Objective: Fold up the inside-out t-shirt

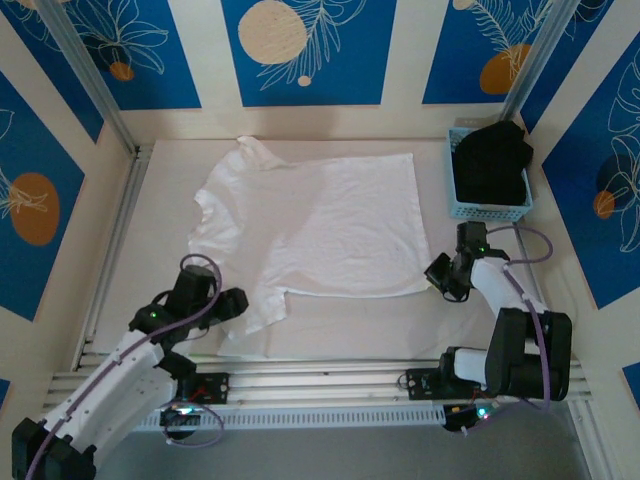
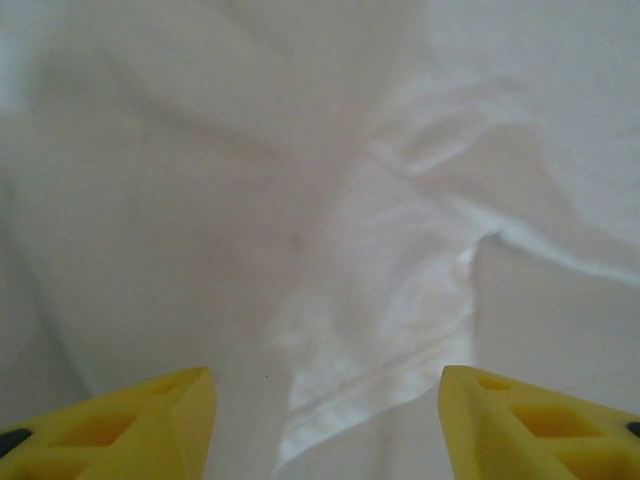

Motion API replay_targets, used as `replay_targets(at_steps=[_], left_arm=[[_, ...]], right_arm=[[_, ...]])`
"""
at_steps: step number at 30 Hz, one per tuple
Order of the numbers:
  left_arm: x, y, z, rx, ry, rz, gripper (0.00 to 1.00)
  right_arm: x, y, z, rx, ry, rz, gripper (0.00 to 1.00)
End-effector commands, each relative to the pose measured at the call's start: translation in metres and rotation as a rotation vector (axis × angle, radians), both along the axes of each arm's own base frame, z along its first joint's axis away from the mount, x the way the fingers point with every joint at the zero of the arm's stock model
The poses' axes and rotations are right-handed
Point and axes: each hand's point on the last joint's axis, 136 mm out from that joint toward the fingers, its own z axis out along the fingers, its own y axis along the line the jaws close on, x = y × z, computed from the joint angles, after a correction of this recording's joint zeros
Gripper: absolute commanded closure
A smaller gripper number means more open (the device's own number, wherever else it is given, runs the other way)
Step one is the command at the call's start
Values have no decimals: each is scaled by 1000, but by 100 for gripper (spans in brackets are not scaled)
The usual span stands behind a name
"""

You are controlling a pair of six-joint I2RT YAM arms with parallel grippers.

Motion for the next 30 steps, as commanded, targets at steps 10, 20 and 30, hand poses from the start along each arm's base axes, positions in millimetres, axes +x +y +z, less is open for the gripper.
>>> replay_targets(at_steps=[10,20,30], left_arm=[[-42,34,-48,228,177,70,55],[-32,-4,-61,112,186,-43,62],[-32,-1,-61,131,176,-52,88]], right_arm=[[13,8,16,59,-97,60,100],[12,9,16,77,-117,57,100],[11,10,19,81,-130,56,100]])
